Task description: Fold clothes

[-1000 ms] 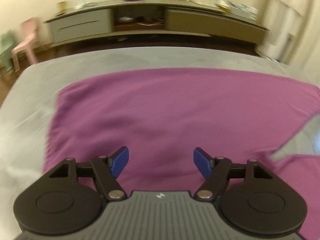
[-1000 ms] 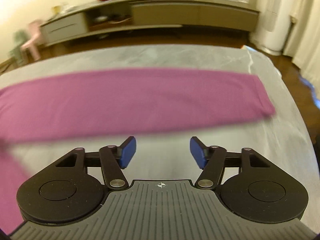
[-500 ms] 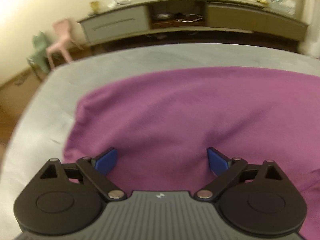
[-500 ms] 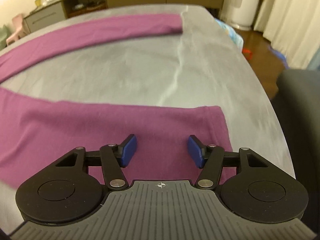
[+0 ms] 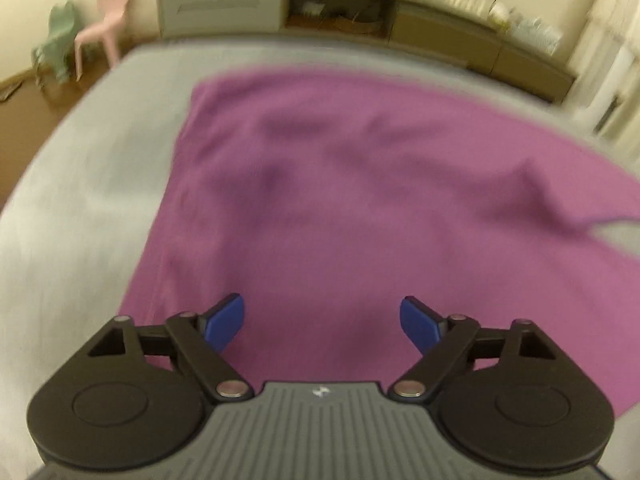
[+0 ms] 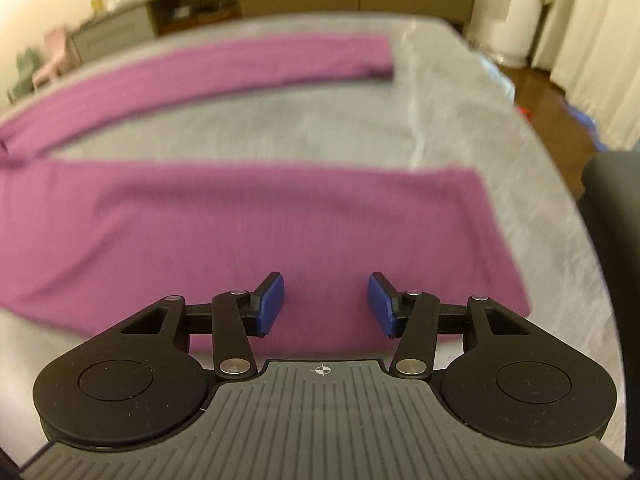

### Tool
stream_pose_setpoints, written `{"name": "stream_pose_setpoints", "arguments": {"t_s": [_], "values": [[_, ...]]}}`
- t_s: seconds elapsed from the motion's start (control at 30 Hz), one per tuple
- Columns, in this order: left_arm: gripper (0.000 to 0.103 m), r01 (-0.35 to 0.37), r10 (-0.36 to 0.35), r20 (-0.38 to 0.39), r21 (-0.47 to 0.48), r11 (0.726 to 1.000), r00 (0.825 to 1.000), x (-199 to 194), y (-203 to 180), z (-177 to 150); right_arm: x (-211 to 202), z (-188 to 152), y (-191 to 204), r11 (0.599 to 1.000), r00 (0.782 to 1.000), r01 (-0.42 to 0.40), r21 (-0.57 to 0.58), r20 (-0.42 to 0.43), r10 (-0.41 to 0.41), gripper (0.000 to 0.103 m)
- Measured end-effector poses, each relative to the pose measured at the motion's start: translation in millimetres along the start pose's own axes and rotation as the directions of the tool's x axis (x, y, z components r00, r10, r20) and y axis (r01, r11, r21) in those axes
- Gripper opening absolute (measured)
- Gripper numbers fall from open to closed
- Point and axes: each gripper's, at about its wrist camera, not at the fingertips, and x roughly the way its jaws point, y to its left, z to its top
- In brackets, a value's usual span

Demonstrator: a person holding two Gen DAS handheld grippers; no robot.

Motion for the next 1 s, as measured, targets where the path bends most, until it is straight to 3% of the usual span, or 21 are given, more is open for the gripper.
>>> {"name": "stream_pose_setpoints", "arguments": {"t_s": [0.1, 0.23, 0.33, 0.4, 0.5, 0.6, 0.7, 0.83, 1.0], "values": [[0.086, -0.082, 0.082, 0.001, 0.003, 0.997, 0.997, -6, 6, -8, 1, 4, 0, 0.999, 0.999, 0.040, -0.008, -0.014, -0.040, 0.054], [0.086, -0.109, 0.109, 0.008, -0.029, 0.994, 0.994, -16, 16, -13, -4, 3, -2, 0.999, 0.999, 0.050, 0.018, -0.009, -0.049, 0.054], [0.081, -0.116, 0.116, 0.004, -0.077, 0.990, 0.993, -17, 25, -8, -3, 1, -2, 1.000, 0.999, 0.029, -0.007, -0.045, -0.029, 0.061], [0.075, -0.073, 0.075, 0.005, -0.137, 0.988, 0.997, -26, 27, -3, -5, 9, -3, 1.000, 0.998, 0.018, -0.021, -0.064, -0.019, 0.056], [0.082, 0.058, -0.035, 0.100, -0.233, 0.971, 0.994, -50, 29, 8, -16, 48, 0, 1.000, 1.000, -0.005, -0.023, 0.015, 0.005, 0.056], [0.086, 0.139, -0.095, 0.163, -0.287, 0.948, 0.982, -62, 23, 34, -12, 104, 6, 1.000, 0.994, -0.020, -0.009, 0.103, 0.021, 0.067], [0.090, 0.237, -0.178, 0.203, -0.326, 0.915, 0.963, -62, 15, 62, 26, 166, 8, 0.999, 0.992, -0.010, 0.048, 0.126, 0.004, 0.076], [0.090, 0.260, -0.202, 0.188, -0.365, 0.894, 0.961, -33, 3, 93, 96, 232, 5, 0.989, 0.994, 0.036, 0.144, 0.098, -0.050, 0.076], [0.090, 0.281, -0.243, 0.144, -0.396, 0.874, 0.959, 2, -11, 113, 168, 265, -1, 0.982, 0.992, 0.117, 0.150, 0.028, -0.122, 0.075]]}}
